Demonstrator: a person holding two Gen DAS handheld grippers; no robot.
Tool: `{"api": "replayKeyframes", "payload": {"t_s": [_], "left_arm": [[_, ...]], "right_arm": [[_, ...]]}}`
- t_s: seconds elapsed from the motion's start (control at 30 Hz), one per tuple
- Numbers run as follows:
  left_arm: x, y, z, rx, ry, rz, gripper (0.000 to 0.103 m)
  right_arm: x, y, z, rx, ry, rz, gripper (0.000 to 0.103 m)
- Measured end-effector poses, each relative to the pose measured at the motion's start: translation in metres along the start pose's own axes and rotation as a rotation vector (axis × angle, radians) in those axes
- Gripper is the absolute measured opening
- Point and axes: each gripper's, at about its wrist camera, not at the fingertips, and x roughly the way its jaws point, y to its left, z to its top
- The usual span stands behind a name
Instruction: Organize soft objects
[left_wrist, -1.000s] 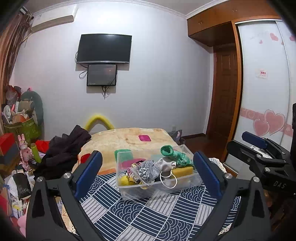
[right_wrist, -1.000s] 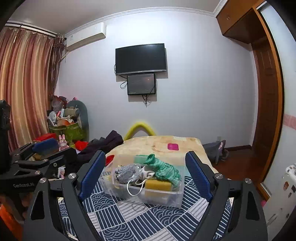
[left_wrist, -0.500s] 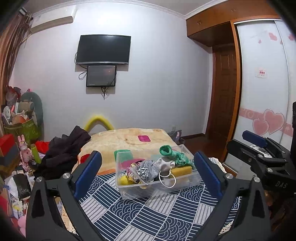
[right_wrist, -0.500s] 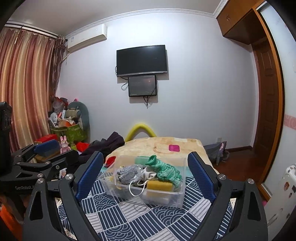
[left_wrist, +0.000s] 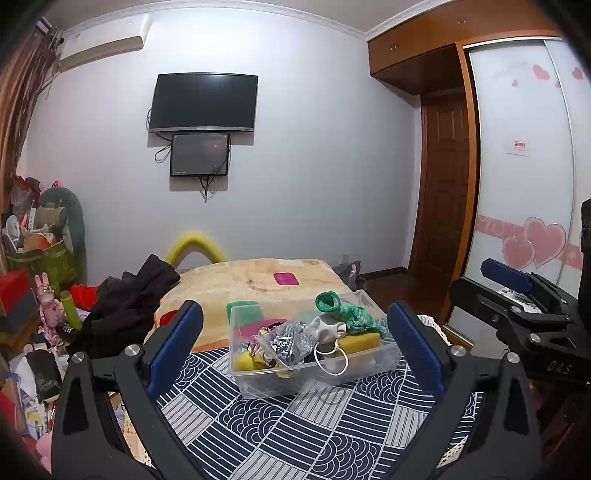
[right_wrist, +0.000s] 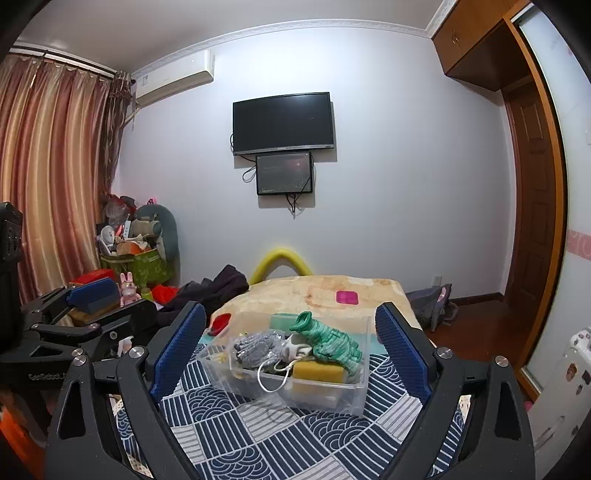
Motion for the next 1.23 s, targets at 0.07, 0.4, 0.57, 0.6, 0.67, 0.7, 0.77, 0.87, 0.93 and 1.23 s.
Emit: {"api": "replayKeyframes", "payload": {"t_s": [0.07, 0.4, 0.57, 0.6, 0.67, 0.7, 0.77, 0.87, 0.93, 1.23], "left_arm": [[-0.0010, 0.0000, 0.0009, 0.003, -0.002, -0.001, 0.101], [-0.0032, -0.0002, 0.0010, 0.003, -0.006, -0.008, 0.101], [-0.0036, -0.0002, 0.0008, -0.001, -0.011, -0.011, 0.101], [-0.0042, -0.0003, 0.0005, -0.004, -0.014, -0.012, 0.101], [-0.0061, 0.0012, 0.0007, -0.009, -0.018, -0.018, 0.101], [-0.0067, 0.0017, 0.0009, -0.012, -0.019, -0.019, 0.101], [-0.0071, 0.0017, 0.0016, -0.012, -0.022, -0.018, 0.101], [-0.0070, 0.0007, 0.0016, -0.001, -0.020, -0.021, 0.101], [-0.0083, -0.0006, 0.0012, 0.002, -0.019, -0.021, 0.101], [-0.0093, -0.0007, 0.0007, -0.003, -0.014, -0.042, 0.101]], "right_arm": [[-0.0014, -0.0002, 0.0010, 0.002, -0.005, -0.001, 0.095], [-0.0035, 0.0023, 0.0009, -0.002, -0.012, 0.003, 0.097], [-0.0042, 0.0034, 0.0002, 0.002, -0.009, 0.005, 0.097], [-0.0041, 0.0035, -0.0003, 0.003, -0.008, 0.005, 0.097], [-0.0041, 0.0034, -0.0003, 0.003, -0.008, 0.005, 0.097], [-0.0038, 0.0031, -0.0007, 0.004, -0.007, 0.006, 0.097], [-0.0042, 0.0035, -0.0004, 0.004, -0.006, 0.007, 0.097], [-0.0035, 0.0038, -0.0015, 0.003, -0.005, 0.007, 0.098], [-0.0034, 0.0041, -0.0013, 0.003, -0.005, 0.008, 0.098], [-0.0039, 0.0023, -0.0014, 0.015, -0.002, 0.006, 0.098]]}}
